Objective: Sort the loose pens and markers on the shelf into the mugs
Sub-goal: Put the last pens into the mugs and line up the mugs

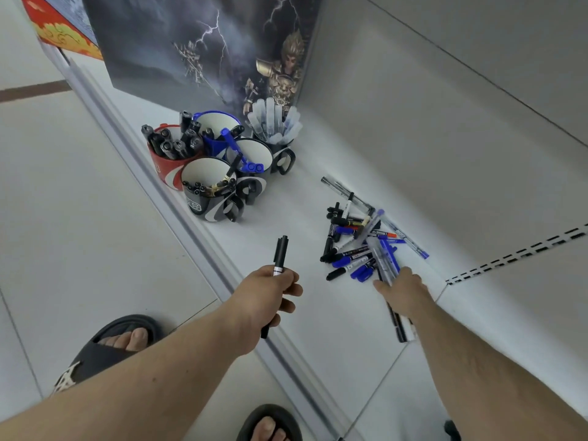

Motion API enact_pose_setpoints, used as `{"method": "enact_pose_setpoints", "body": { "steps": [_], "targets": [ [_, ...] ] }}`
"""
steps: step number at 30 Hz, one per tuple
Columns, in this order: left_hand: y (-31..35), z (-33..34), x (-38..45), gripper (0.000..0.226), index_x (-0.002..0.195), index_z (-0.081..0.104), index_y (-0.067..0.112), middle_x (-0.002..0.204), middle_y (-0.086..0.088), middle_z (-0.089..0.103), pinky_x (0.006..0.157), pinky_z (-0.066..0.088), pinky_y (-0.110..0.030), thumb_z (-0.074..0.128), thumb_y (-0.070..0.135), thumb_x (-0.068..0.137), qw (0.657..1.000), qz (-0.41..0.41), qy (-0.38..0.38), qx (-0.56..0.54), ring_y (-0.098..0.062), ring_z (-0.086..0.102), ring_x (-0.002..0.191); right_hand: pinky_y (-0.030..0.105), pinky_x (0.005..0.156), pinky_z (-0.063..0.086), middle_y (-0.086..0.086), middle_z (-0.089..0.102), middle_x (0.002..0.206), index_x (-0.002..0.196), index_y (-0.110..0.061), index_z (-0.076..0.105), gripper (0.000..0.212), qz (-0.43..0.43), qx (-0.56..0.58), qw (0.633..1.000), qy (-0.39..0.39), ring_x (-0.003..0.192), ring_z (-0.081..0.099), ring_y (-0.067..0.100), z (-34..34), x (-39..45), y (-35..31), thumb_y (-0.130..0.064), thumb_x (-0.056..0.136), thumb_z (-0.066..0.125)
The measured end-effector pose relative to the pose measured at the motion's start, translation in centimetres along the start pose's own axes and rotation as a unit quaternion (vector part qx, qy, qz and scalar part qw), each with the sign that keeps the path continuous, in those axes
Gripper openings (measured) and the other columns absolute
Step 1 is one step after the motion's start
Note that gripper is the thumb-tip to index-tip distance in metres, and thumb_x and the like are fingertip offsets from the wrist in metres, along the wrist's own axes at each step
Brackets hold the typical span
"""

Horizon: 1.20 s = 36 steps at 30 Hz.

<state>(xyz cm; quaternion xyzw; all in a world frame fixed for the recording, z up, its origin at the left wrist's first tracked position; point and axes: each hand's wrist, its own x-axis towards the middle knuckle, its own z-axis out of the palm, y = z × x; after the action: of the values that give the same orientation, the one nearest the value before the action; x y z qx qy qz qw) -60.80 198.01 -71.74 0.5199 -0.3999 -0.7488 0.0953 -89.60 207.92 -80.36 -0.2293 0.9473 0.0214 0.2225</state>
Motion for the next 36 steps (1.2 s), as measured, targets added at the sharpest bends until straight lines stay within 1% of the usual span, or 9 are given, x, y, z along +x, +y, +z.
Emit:
{"method": "enact_pose_setpoints", "body": {
  "steps": [4,9,14,19,23,26,29,33,36],
  "targets": [
    [-0.9,1.4,-0.5,0.015,0.098,0.064,0.016,0.08,0.002,0.069,0.052,0.036,-0.024,0.051,0.022,0.098,1.0,-0.014,-0.002,-0.004,-0.014,0.053,0.058,0.029,0.063,0.046,0.004,0.055,0.093,0.116,-0.01,0.044,0.049,-0.035,0.003,0.999,-0.026,0.083,0.058,0.022,0.7,-3.9,-0.7,-0.034,0.083,0.069],
    [-2.8,3.4,-0.6,0.014,0.099,0.063,0.013,0.068,-0.001,0.057,0.043,0.033,-0.022,0.052,0.02,0.097,0.999,-0.039,-0.014,0.006,-0.013,0.035,0.047,0.027,0.062,0.051,0.005,0.058,0.094,0.108,-0.012,0.049,0.046,0.026,0.106,0.993,-0.046,0.083,0.061,0.023,1.8,-7.3,-0.2,-0.021,0.072,0.075],
    [-3.6,4.6,-0.9,0.003,0.091,0.056,0.016,0.06,0.002,0.042,0.047,0.026,-0.024,0.058,0.017,0.092,0.996,-0.056,-0.064,0.015,-0.013,0.03,0.048,0.033,0.058,0.052,0.017,0.063,0.079,0.097,0.001,0.062,0.037,0.093,0.347,0.927,-0.107,0.063,0.06,0.027,0.3,-9.5,1.9,-0.008,0.063,0.073],
    [-2.0,5.9,-3.8,0.04,0.101,0.056,0.017,0.088,0.0,0.056,0.06,0.035,-0.025,0.075,0.035,0.071,0.981,-0.054,-0.187,-0.014,-0.015,0.05,0.07,0.033,0.065,0.056,0.016,0.062,0.083,0.101,-0.002,0.063,0.027,0.045,0.46,0.879,-0.117,0.073,0.06,0.027,-6.9,-14.1,-0.9,-0.002,0.076,0.072],
    [-0.3,7.5,-7.7,0.061,0.118,0.055,0.014,0.094,-0.001,0.064,0.067,0.042,-0.026,0.072,0.025,0.061,0.951,-0.001,-0.309,-0.035,-0.017,0.056,0.085,0.034,0.064,0.056,0.018,0.067,0.082,0.096,-0.001,0.064,0.014,-0.009,0.525,0.842,-0.126,0.072,0.064,0.028,-11.7,-20.5,-4.1,0.0,0.082,0.066],
    [1.3,7.7,-10.1,0.042,0.105,0.058,0.012,0.079,0.0,0.065,0.055,0.045,-0.02,0.067,0.012,0.065,0.947,0.06,-0.315,-0.015,-0.016,0.058,0.074,0.042,0.066,0.053,0.024,0.071,0.089,0.095,-0.001,0.066,0.013,-0.012,0.554,0.825,-0.109,0.073,0.065,0.032,-13.2,-24.6,-5.9,-0.004,0.082,0.065],
    [2.6,6.8,-11.9,0.022,0.097,0.06,0.006,0.07,-0.004,0.06,0.047,0.043,-0.02,0.062,-0.005,0.078,0.954,0.099,-0.28,0.036,-0.016,0.056,0.062,0.035,0.059,0.047,0.017,0.071,0.086,0.097,-0.007,0.068,0.015,-0.017,0.563,0.82,-0.098,0.072,0.065,0.03,-13.5,-27.4,-6.7,-0.017,0.086,0.069],
    [3.3,4.6,-14.5,0.021,0.091,0.06,0.011,0.076,-0.005,0.062,0.046,0.043,-0.017,0.059,-0.008,0.084,0.937,0.133,-0.3,0.118,-0.017,0.059,0.064,0.04,0.076,0.056,0.015,0.074,0.099,0.102,-0.009,0.07,0.039,-0.02,0.609,0.788,-0.091,0.091,0.071,0.029,-13.6,-30.2,-6.7,-0.046,0.089,0.066],
    [3.9,2.9,-15.9,0.024,0.089,0.058,0.012,0.083,-0.01,0.061,0.047,0.043,-0.016,0.058,-0.011,0.084,0.923,0.165,-0.311,0.157,-0.014,0.055,0.061,0.04,0.08,0.058,0.011,0.076,0.097,0.107,-0.011,0.07,0.041,-0.037,0.641,0.762,-0.085,0.091,0.072,0.027,-13.6,-32.2,-7.0,-0.048,0.09,0.064]
  ]
}}
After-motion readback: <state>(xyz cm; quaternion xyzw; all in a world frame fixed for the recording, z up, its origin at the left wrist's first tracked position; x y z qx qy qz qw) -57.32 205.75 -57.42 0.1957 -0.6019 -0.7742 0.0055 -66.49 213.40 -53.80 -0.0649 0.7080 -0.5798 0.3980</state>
